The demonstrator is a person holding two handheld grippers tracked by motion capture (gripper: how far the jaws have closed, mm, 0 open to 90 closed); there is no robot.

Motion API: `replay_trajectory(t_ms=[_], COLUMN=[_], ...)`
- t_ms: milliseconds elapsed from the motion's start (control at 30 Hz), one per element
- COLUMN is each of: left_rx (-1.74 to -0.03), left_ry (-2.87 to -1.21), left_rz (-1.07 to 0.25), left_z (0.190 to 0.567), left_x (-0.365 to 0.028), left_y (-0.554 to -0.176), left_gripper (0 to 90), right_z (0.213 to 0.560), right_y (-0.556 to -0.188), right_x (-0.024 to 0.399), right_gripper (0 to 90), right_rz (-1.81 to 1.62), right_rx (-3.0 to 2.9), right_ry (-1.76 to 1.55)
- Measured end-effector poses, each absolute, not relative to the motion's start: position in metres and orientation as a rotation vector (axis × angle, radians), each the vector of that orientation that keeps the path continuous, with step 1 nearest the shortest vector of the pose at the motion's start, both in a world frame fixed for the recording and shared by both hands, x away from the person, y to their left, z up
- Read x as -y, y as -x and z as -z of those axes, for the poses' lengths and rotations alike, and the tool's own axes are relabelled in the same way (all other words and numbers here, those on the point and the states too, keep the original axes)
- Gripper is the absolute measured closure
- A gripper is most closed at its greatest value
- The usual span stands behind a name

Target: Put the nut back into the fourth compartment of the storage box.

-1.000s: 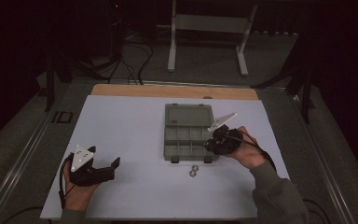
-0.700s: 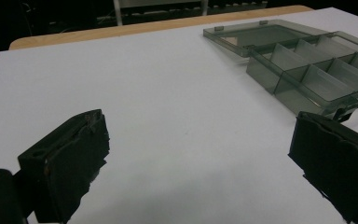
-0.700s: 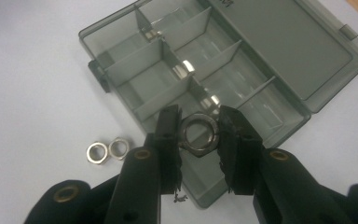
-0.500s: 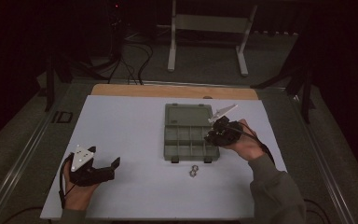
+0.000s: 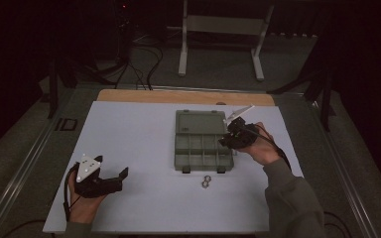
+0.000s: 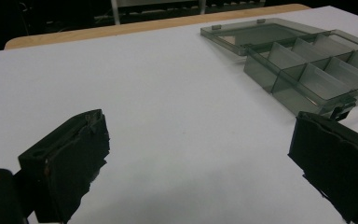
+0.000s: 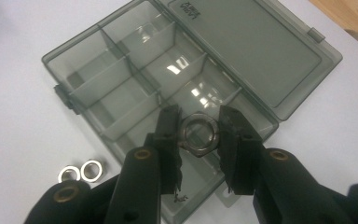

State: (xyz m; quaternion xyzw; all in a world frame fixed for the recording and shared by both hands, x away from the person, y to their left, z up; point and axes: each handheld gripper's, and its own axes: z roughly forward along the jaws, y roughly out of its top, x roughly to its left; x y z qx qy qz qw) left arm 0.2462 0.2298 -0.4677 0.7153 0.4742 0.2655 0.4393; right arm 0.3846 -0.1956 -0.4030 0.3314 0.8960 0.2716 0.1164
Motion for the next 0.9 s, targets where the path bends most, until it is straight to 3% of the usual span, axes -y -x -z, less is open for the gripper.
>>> replay_trajectory(t_ms=[900], left_rx=[-1.189], left_ry=[-1.778], left_rz=[-0.669], left_z=[0.469], left_x=[-0.229], left_y=[-0.247], left_gripper=[4.5], right_z=[0.417], right_y=[-0.401], right_x=[0.192], right_gripper=[70.4], right_rz=[-0.776], right_rx=[-2.605], right_ry=[-1.045])
